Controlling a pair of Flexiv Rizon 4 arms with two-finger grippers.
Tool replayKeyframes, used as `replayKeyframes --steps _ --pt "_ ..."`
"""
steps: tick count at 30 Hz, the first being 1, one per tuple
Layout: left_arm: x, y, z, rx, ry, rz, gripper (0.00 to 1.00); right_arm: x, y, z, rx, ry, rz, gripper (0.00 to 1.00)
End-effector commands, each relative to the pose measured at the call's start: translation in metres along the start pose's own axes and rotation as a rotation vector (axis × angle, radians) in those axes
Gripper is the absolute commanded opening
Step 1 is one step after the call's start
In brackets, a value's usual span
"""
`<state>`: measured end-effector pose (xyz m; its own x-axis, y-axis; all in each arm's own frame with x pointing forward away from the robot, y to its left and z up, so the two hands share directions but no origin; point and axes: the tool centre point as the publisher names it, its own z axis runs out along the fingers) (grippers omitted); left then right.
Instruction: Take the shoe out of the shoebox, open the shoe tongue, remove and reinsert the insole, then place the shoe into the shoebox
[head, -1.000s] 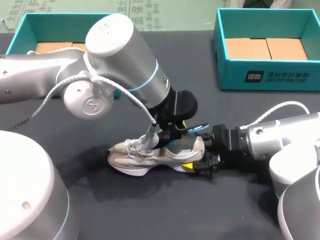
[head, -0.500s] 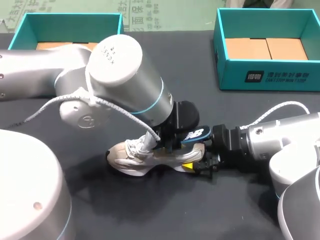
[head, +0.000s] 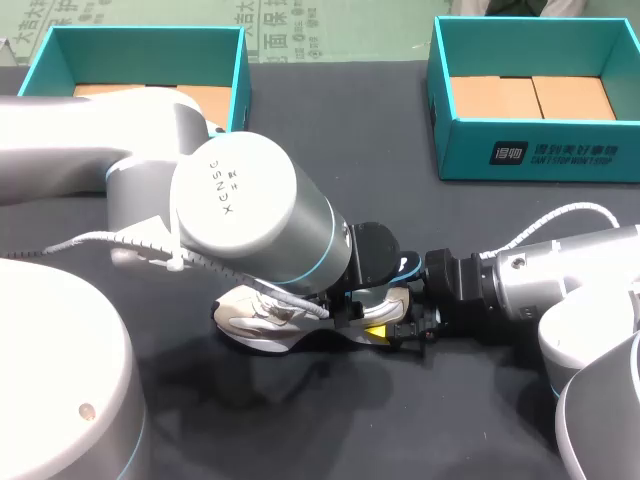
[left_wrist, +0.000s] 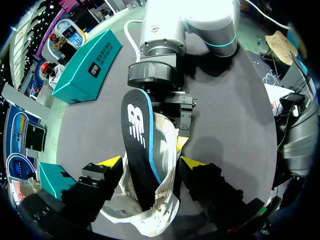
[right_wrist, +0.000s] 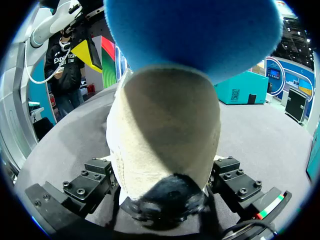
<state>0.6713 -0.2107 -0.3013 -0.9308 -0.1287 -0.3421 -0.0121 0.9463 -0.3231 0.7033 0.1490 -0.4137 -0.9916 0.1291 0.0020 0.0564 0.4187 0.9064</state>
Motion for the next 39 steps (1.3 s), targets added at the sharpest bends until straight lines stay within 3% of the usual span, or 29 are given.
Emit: replayKeyframes --steps 1,15,31,39 --pt "0.006 -0.007 0.004 -0.021 -0.085 -0.014 0.74 0.001 0.0 0.001 0.005 -0.001 0.001 0.0" --pt "0.014 -0.017 0.02 -0.09 -0.237 -0.044 0.78 0.001 0.0 0.001 0.005 -0.001 0.001 0.0" --pt "-0.003 -0.016 0.036 -0.116 -0.303 -0.077 0.64 0.001 0.0 0.001 0.005 -0.001 0.001 0.0" --pt "-0.008 -0.016 0.046 -0.122 -0.337 -0.091 0.5 0.001 0.0 0.001 0.005 -0.001 0.001 0.0"
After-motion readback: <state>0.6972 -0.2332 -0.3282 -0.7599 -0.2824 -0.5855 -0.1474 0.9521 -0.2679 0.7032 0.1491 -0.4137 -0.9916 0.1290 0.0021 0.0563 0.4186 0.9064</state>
